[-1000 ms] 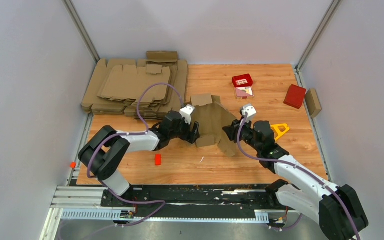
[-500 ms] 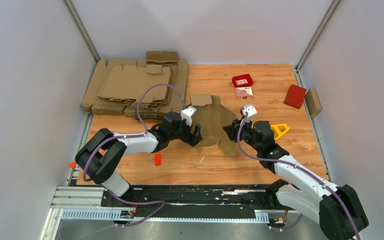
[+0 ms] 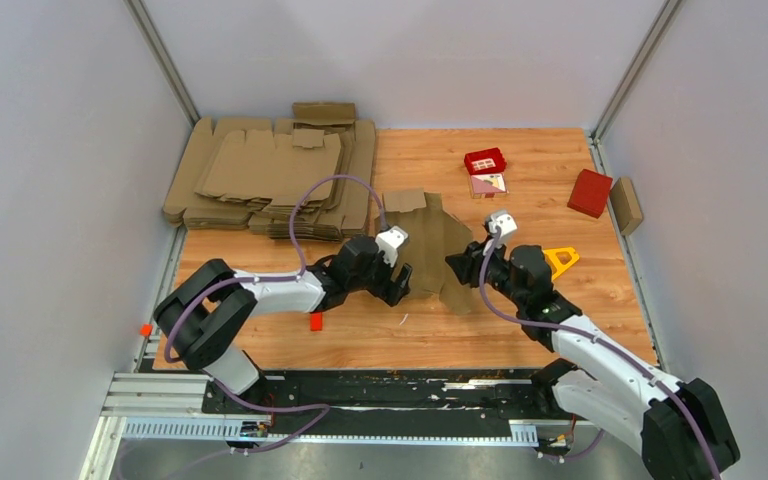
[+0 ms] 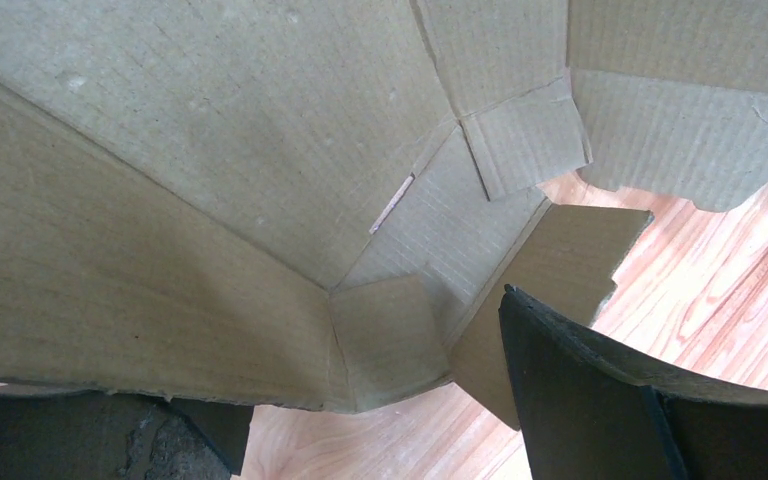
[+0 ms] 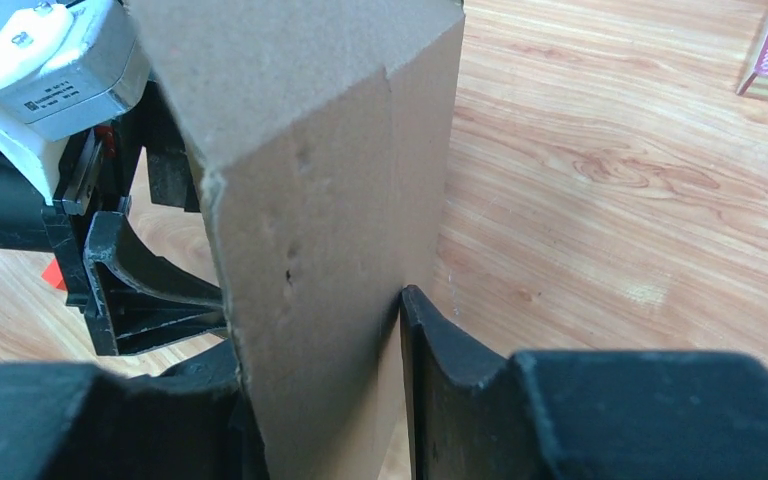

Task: Fold the paper box

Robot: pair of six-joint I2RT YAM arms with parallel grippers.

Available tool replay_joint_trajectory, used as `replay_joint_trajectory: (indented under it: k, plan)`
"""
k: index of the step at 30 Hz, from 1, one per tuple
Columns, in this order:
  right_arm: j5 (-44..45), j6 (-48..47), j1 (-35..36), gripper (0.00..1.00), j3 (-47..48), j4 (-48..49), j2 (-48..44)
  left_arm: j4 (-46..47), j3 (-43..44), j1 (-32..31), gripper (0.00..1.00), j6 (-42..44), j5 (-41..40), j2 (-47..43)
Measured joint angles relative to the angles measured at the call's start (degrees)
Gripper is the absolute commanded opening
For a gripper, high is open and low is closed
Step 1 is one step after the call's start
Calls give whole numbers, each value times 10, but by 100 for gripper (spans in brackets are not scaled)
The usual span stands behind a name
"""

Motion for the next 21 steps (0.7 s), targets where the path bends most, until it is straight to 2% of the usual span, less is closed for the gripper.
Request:
replay_joint_trajectory:
  k: [5,9,21]
  plan:
    - [-9,16,0,31,-12,-4,-10,-9,3,-17,85,6,-23,1]
    - [-15,28,0,21,-23,-7,-27,-10,4,-22,77,8,-32,2]
    - [-50,63,0,21,-44,-15,-75,5,4,-23,73,10,-45,2]
